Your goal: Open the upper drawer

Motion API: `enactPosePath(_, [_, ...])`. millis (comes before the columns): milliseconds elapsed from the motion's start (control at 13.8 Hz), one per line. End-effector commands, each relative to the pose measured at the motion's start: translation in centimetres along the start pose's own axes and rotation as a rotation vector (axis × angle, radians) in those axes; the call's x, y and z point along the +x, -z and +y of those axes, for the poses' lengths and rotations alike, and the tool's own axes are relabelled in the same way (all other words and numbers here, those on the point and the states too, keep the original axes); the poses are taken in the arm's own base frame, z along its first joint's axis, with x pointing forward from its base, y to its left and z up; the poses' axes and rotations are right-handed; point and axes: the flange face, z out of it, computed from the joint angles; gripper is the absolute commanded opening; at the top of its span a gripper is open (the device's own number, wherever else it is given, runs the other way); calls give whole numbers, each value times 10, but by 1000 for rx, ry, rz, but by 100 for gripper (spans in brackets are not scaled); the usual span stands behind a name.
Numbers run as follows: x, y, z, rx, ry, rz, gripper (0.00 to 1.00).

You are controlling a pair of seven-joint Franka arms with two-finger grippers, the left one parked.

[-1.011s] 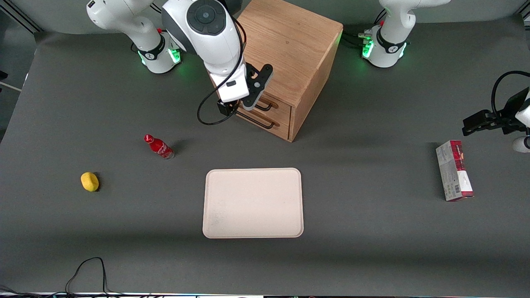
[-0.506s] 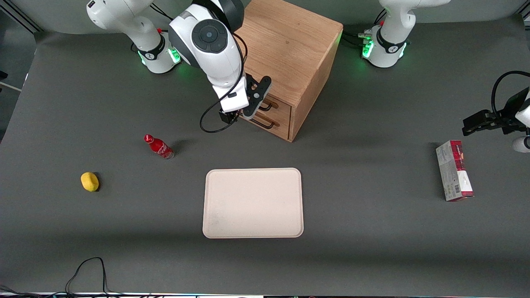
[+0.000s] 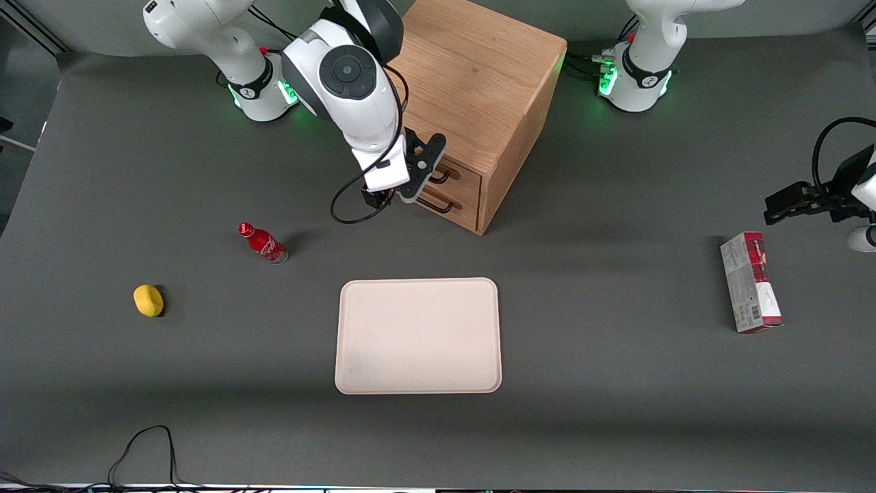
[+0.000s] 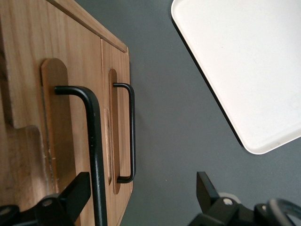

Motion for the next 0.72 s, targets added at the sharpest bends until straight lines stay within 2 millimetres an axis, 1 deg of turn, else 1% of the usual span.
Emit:
enactPosePath(0, [-5, -2, 2, 2, 18, 11, 100])
enactPosePath(144, [-6, -9, 4, -1, 15, 14, 100])
enactPosePath(433, [-7, -18, 12, -18, 11, 9, 100])
enactPosePath(650, [-7, -19, 11, -17, 13, 7, 100])
